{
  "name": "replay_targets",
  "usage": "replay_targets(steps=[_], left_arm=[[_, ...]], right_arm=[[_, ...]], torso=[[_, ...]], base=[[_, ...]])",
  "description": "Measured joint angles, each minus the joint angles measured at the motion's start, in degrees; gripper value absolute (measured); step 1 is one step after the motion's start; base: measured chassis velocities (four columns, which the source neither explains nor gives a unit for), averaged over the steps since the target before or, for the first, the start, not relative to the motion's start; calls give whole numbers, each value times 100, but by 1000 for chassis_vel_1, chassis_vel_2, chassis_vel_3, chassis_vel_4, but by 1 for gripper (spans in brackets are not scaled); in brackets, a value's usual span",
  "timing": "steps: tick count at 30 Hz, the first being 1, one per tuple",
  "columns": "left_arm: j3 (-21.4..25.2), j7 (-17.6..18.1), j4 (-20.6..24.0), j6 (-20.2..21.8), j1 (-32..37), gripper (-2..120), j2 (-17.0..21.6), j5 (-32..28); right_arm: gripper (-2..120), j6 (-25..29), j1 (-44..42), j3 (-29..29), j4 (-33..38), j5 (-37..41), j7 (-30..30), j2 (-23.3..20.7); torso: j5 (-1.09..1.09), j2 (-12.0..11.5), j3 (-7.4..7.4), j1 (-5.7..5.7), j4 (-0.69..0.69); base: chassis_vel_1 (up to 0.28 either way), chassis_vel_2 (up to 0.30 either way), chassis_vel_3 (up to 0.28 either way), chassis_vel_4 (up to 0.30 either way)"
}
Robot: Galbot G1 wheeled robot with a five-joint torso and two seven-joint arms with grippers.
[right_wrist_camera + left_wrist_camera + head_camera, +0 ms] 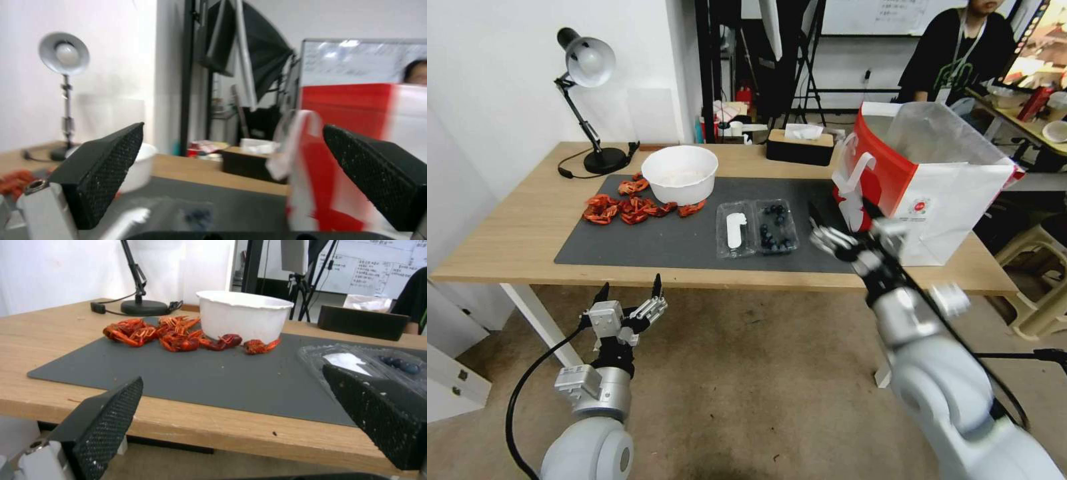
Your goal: Close the takeout container lid, then place the container into the takeout bag.
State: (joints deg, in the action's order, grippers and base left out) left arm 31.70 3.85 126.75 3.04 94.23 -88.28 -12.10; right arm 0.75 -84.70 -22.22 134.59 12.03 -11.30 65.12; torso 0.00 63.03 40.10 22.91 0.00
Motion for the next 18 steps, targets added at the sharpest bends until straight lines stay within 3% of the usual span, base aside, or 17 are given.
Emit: replay_targets(steps=[6,11,18], left_arm=[[-15,7,-10,-75,32,100,45,-13],[-18,19,-10,-131,74,100,91,-23],[-30,33,-10,-258,127,100,151,-52]], right_arm=[[100,606,-1351,353,59,-1175,-692,286],[100,867,-1642,675,-290,-1527,-1079,471],[100,967,-1612,785,-574,-1646,-1169,611]], torso=[[-1,0,0,-1,-1],[0,0,1,-1,0],[0,0,1,0,0]], base=[[0,0,0,0],[0,0,0,0],[0,0,0,0]])
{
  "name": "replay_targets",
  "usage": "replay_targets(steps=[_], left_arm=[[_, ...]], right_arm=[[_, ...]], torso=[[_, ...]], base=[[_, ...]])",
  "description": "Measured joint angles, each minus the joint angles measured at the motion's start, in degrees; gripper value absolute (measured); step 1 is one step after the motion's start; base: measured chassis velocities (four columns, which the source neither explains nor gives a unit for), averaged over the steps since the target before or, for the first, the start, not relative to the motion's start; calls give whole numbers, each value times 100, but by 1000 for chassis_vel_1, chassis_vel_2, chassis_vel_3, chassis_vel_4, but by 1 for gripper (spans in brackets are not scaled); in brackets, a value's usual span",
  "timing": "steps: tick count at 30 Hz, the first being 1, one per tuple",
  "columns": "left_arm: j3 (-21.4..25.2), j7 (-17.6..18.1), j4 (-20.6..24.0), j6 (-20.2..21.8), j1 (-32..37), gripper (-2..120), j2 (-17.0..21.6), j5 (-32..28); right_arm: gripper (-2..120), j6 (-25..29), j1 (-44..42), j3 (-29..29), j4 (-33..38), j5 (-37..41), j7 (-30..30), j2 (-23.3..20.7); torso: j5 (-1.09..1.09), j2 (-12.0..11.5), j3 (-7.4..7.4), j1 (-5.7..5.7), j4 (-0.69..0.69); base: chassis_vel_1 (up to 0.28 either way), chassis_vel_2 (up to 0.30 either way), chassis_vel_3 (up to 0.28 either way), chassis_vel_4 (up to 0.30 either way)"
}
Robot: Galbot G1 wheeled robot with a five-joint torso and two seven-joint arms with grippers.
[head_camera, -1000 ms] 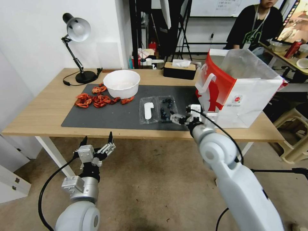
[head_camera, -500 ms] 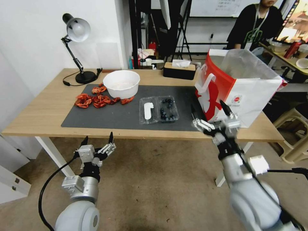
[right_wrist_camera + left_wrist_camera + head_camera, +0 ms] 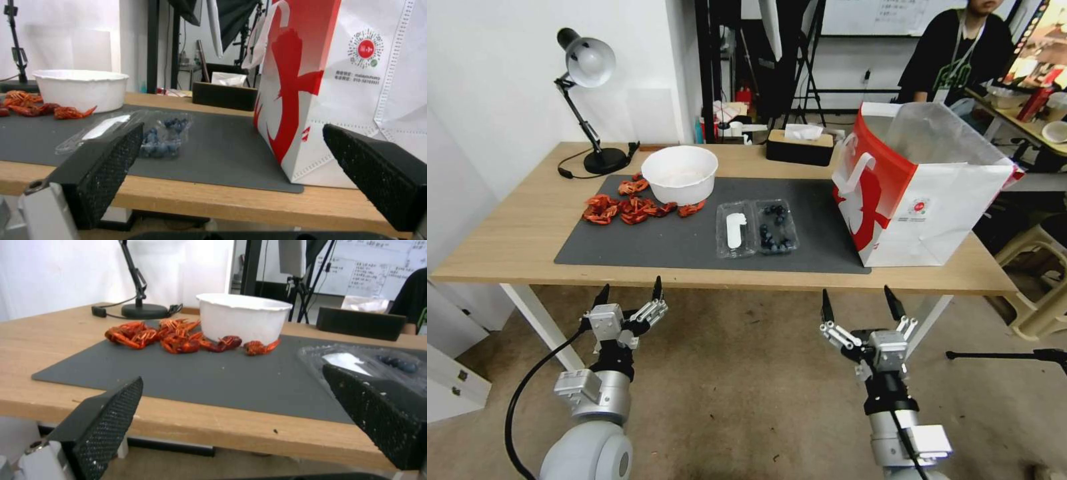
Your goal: Close the takeout container lid, then place the container into the takeout bag.
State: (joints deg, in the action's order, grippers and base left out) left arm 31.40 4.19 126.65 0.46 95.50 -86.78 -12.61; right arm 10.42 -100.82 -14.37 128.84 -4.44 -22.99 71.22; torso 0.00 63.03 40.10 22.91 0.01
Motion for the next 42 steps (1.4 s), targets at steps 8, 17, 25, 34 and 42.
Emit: replay_targets(steps=[8,17,25,34,42], left_arm=[[-418,82,39,-280,-94,100,434,-808],[-1416,561,152,-136,-949,100,1514,-3951],[-1840,1790,267,431,-1846,100,1769,-6803],[-2271,2952,-370,547,-3055,100,1393,-8536],[-2511,3199,-1007,452,-3763,100,1142,-8679]], right_arm=[[100,-9,26,-49,-45,89,-2,-4],[100,-38,169,-78,-259,262,-2,-102],[100,-65,278,-144,-433,307,-13,-67],[100,-105,246,-303,-455,338,-27,-6],[100,-146,281,-413,-477,371,-34,29]], torso=[[1,0,0,0,-2],[0,0,1,0,-3],[0,0,1,1,0],[0,-1,1,1,-2],[1,-1,0,2,-1]], base=[[0,0,0,0],[0,0,0,0],[0,0,0,0],[0,0,0,0],[0,0,0,0]])
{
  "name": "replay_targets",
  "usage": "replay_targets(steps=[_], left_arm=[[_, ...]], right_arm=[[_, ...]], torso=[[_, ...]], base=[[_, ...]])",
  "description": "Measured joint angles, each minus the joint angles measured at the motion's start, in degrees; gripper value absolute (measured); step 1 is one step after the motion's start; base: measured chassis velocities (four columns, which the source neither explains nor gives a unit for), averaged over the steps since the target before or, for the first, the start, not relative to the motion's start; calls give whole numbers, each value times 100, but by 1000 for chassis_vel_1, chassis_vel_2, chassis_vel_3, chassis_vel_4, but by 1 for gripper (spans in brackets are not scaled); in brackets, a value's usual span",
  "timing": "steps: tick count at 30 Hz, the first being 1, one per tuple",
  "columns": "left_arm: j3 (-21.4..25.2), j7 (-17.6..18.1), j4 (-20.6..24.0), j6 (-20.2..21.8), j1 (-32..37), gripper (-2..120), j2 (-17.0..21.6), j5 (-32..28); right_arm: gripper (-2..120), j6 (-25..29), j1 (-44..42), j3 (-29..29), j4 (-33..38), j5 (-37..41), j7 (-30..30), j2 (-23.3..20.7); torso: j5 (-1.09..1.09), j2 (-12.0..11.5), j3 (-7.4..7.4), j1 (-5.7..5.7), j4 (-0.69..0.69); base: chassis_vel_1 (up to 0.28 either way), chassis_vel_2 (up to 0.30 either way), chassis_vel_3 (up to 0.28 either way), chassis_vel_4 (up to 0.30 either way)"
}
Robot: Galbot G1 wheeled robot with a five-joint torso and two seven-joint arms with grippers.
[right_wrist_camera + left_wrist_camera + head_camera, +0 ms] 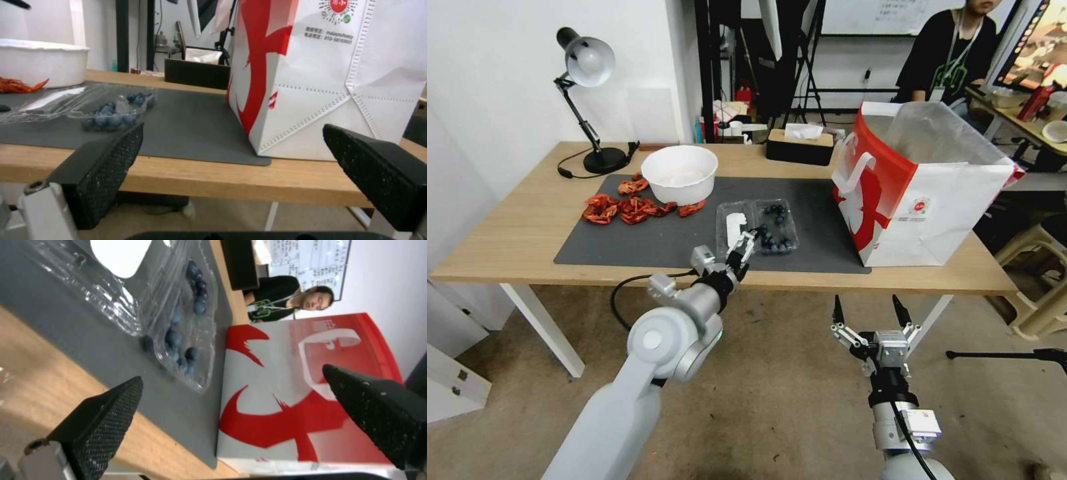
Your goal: Close the takeout container lid, then place the container into the takeout bag.
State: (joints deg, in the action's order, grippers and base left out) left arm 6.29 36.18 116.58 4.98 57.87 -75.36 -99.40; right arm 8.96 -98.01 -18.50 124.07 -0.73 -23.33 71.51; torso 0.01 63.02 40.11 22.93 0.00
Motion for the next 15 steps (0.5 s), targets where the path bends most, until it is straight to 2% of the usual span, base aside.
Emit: replay_targets(steps=[15], left_arm=[[56,415,-652,-7,-473,100,-277,-83]], right_arm=[[100,-72,97,-88,-5,82,-12,-1]], torso=[[-1,0,0,-1,0]], base=[[0,0,0,0]])
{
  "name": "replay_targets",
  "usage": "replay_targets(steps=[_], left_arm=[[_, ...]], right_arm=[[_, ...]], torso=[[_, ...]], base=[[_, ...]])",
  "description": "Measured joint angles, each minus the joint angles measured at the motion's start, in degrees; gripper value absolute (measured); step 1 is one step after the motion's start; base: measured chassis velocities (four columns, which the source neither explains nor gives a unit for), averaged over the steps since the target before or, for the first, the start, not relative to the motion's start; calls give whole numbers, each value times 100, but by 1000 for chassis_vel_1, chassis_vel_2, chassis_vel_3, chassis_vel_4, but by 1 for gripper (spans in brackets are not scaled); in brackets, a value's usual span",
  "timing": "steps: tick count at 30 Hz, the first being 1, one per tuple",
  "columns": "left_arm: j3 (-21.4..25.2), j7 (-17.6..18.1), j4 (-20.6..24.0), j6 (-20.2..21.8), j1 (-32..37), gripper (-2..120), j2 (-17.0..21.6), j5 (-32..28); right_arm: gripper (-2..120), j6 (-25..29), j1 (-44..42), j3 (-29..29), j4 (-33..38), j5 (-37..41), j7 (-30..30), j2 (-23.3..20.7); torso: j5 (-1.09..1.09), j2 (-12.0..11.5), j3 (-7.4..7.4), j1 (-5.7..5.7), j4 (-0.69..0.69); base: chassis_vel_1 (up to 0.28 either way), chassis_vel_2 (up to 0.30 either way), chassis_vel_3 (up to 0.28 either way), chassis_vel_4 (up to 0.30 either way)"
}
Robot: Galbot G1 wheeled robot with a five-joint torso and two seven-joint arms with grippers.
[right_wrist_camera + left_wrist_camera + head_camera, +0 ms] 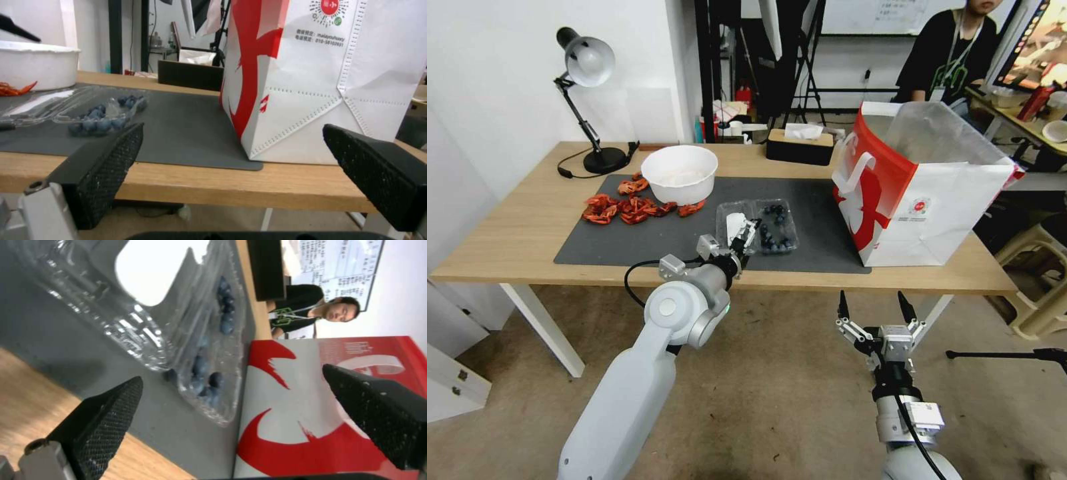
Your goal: Close the takeout container lid, then place the container into the takeout bag.
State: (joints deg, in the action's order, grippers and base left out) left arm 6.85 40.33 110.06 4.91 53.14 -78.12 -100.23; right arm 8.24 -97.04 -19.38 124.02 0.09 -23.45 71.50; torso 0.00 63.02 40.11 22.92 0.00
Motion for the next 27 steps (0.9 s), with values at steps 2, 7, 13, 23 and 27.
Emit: replay_targets(steps=[2,7,13,23,27], left_arm=[[-4,16,-33,0,-7,100,-22,9],[-3,39,-159,-41,-51,100,-78,79],[11,-48,-297,-170,-83,100,-94,176],[-10,-497,-379,-431,-51,100,-52,624],[-192,-951,-377,-552,26,100,44,1293]], right_arm=[[100,-1,4,-6,3,1,-1,0],[100,-2,-5,-38,20,6,-3,-2],[100,1,-18,-63,29,8,-5,-1],[100,18,-13,-40,24,4,-6,18],[100,28,-5,-33,14,-6,-3,20]], torso=[[0,0,0,0,0],[0,0,0,0,0],[0,0,0,0,0],[0,0,-1,0,0],[0,0,-1,0,0]], base=[[0,0,0,0],[0,0,0,0],[0,0,0,0],[0,0,0,0],[0,0,0,0]])
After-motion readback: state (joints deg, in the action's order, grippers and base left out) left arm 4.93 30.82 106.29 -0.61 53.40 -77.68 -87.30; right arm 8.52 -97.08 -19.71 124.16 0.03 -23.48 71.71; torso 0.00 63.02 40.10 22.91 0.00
